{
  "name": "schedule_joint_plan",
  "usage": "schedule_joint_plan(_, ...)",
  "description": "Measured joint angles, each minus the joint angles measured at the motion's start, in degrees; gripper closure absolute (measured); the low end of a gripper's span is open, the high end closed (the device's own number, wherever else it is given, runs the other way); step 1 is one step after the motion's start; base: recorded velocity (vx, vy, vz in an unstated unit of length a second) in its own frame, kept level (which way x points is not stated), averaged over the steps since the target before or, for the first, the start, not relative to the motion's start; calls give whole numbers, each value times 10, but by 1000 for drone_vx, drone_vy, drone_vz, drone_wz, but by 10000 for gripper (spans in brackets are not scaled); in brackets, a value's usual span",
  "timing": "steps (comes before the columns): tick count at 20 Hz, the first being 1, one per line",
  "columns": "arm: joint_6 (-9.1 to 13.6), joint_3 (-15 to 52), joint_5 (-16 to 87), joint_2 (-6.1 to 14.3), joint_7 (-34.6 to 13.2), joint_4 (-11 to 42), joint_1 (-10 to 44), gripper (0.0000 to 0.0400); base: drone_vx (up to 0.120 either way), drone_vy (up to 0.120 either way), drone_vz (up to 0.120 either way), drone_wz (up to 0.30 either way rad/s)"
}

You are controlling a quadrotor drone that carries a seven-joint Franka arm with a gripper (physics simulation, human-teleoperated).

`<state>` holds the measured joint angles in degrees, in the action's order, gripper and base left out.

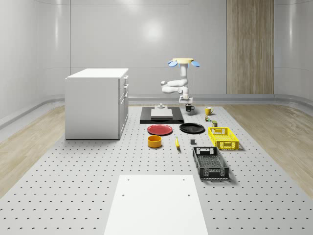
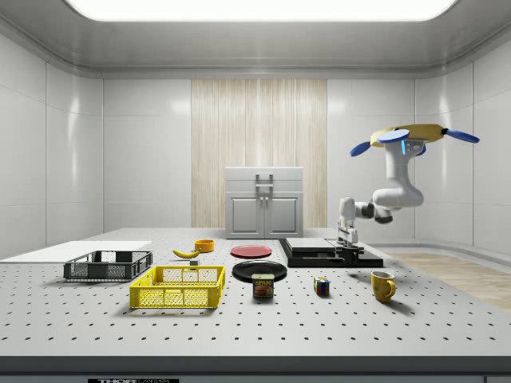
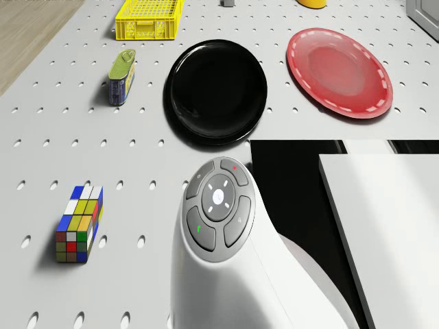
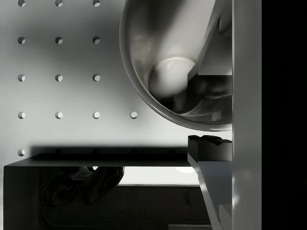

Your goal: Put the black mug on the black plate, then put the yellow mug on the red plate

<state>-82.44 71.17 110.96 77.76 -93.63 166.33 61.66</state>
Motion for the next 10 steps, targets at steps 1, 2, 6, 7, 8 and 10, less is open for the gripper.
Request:
schedule_joint_plan(1,1,4,-4,1,-1,1,1,290,120,0,120,0)
schedule_joint_plan(2,1,7,-8,1,-2,1,1,290,120,0,120,0)
schedule_joint_plan(6,-1,16,-17,5,-4,2,3,290,120,0,50,0)
schedule_joint_plan(7,-1,18,-19,6,-5,2,4,290,120,0,0,0)
schedule_joint_plan(8,-2,19,-20,7,-5,2,4,290,120,0,0,0)
schedule_joint_plan(10,-4,21,-23,10,-6,2,5,290,120,0,0,0)
